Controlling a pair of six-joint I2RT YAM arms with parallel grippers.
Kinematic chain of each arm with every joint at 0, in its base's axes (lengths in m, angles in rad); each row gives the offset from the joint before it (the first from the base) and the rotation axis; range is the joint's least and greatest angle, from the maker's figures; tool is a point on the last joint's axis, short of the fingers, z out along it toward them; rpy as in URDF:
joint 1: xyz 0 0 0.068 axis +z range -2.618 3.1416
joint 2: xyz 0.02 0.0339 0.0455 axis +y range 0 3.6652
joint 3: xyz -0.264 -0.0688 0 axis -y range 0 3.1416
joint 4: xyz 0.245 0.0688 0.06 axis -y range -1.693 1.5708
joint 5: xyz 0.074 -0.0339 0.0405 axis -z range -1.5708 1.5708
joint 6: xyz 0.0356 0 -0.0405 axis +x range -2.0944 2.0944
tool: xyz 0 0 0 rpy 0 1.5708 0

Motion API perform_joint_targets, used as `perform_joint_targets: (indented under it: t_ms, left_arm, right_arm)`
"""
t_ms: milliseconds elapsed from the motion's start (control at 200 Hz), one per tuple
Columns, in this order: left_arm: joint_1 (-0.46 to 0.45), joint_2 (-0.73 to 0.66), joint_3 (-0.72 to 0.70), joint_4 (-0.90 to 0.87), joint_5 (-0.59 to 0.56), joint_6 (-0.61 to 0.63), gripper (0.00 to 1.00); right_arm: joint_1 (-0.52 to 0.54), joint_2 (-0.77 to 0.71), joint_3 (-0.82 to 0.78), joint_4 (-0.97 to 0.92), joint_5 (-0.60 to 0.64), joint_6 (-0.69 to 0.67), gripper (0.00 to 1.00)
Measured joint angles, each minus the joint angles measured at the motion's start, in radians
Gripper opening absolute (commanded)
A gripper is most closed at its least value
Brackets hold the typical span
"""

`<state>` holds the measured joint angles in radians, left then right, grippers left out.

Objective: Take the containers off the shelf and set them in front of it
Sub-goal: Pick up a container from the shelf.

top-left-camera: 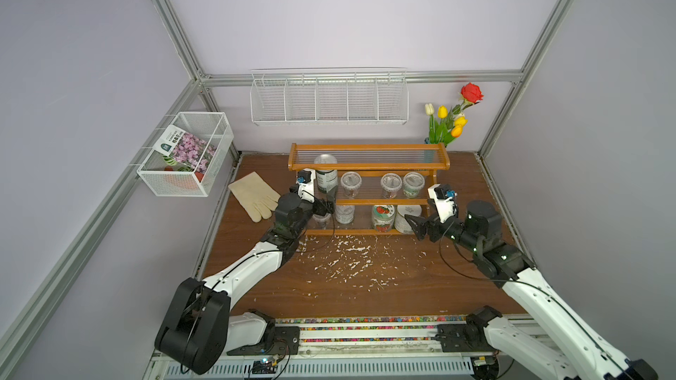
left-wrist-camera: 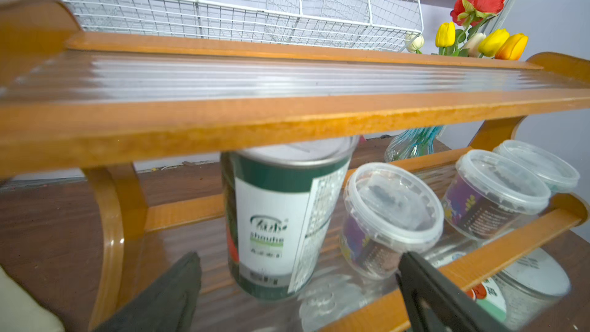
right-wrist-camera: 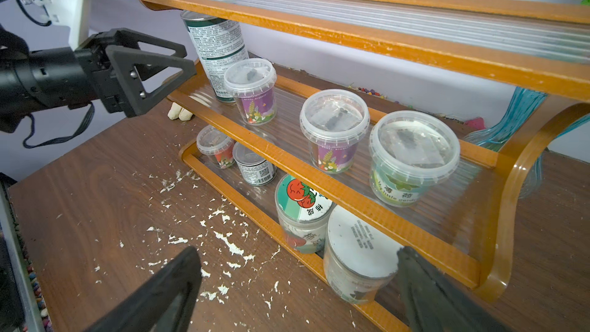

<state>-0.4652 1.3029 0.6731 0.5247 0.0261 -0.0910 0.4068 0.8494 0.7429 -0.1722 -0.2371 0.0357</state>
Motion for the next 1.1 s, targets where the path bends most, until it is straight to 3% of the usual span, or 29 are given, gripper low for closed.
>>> perform_joint_targets:
  t_ms: [495, 590, 795, 940, 1105]
  left_arm:
    - [0.023, 0.172, 0.164, 0.027, -0.003, -0.001, 0.99]
    - [0.023, 0.199, 0.193, 0.026, 0.003, -0.001, 0.91]
    - [0.026, 0.214, 0.221, 0.009, 0.024, 0.019, 0.65]
    - [0.026, 0.185, 0.207, -0.014, 0.034, 0.019, 0.64]
    - [0.027, 0.06, 0.125, -0.07, 0.045, 0.018, 0.64]
  right_arm:
    - [0.001, 0.002, -0.011, 0.021, -0.001, -0.026, 0.98]
    - [0.001, 0.004, -0.021, 0.029, -0.003, -0.027, 0.98]
    - [0.001, 0.001, -0.037, 0.031, -0.002, -0.042, 0.98]
    - [0.001, -0.004, -0.041, 0.032, 0.0, -0.055, 0.98]
    - [0.001, -0.004, -0.041, 0.033, 0.0, -0.06, 0.98]
